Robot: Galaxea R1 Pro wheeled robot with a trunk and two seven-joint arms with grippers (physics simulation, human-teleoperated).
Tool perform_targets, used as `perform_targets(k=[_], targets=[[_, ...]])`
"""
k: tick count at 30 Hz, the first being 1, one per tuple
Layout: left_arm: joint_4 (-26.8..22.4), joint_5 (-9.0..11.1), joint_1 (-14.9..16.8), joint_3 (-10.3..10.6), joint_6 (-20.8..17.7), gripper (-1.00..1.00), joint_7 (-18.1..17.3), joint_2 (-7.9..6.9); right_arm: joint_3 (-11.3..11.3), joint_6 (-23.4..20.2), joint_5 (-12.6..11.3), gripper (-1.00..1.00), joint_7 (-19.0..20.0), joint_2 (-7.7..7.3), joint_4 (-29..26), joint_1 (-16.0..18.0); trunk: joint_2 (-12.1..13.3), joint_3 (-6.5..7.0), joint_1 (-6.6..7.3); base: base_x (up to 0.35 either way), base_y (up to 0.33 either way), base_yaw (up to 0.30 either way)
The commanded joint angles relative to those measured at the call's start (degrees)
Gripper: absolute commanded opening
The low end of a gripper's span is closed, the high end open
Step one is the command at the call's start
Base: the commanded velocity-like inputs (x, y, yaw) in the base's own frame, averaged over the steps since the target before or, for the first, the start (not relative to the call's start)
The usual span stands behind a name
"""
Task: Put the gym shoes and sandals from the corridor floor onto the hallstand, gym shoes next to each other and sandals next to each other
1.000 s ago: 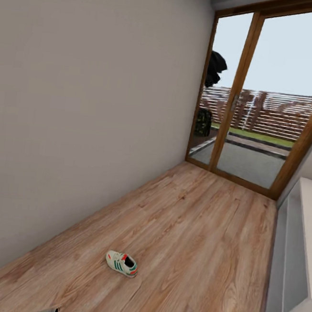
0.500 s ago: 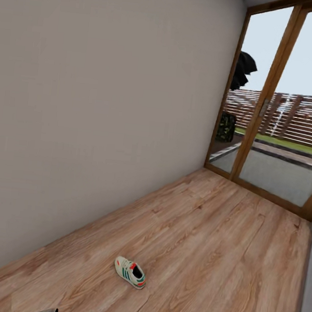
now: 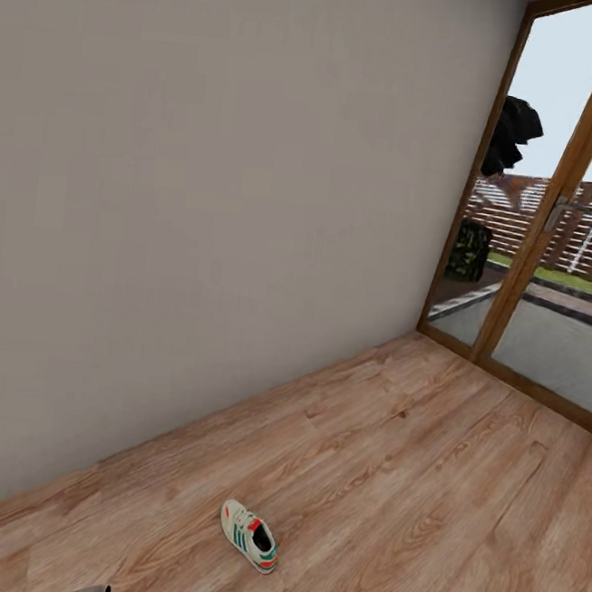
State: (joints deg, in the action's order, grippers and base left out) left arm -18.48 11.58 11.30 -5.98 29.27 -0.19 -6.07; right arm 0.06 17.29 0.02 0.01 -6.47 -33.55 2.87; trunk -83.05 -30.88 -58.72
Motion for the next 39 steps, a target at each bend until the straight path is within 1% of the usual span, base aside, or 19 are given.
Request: perform_targets(k=[1, 10, 25, 30, 34, 39], targets=[[0.0, 0.2, 0.0, 0.0, 0.2, 1.00, 0.0, 0.00, 0.1, 0.2, 0.1, 1.00, 0.1, -0.02, 0.1, 0.0, 0.0, -0.05, -0.01, 0.143, -0.269, 0.038], [0.0, 0.2, 0.0, 0.0, 0.2, 1.00, 0.0, 0.00, 0.2, 0.1, 0.2, 1.00, 0.2, -0.03, 0.1, 0.0, 0.0, -0.05, -0.01, 0.127, -0.270, 0.012], [0.0, 0.2, 0.0, -0.1, 0.2, 1.00, 0.0, -0.08, 0.1, 0.2, 0.1, 1.00, 0.2, -0.03, -0.1, 0.0, 0.0, -0.05, -0.01, 0.025, -0.274, 0.000], [0.0, 0.3, 0.0, -0.1, 0.2, 1.00, 0.0, -0.09, 0.0, 0.2, 0.1, 1.00, 0.2, -0.03, -0.1, 0.0, 0.0, -0.05, -0.01, 0.159, -0.250, 0.000], [0.0, 0.3, 0.0, -0.1, 0.2, 1.00, 0.0, -0.09, 0.0, 0.2, 0.1, 1.00, 0.2, -0.03, -0.1, 0.0, 0.0, -0.05, -0.01, 0.165, -0.155, 0.000], [0.0, 0.3, 0.0, -0.1, 0.2, 1.00, 0.0, -0.09, 0.1, 0.2, 0.1, 1.00, 0.2, -0.03, 0.0, 0.0, 0.0, -0.05, -0.01, 0.039, -0.035, 0.000]])
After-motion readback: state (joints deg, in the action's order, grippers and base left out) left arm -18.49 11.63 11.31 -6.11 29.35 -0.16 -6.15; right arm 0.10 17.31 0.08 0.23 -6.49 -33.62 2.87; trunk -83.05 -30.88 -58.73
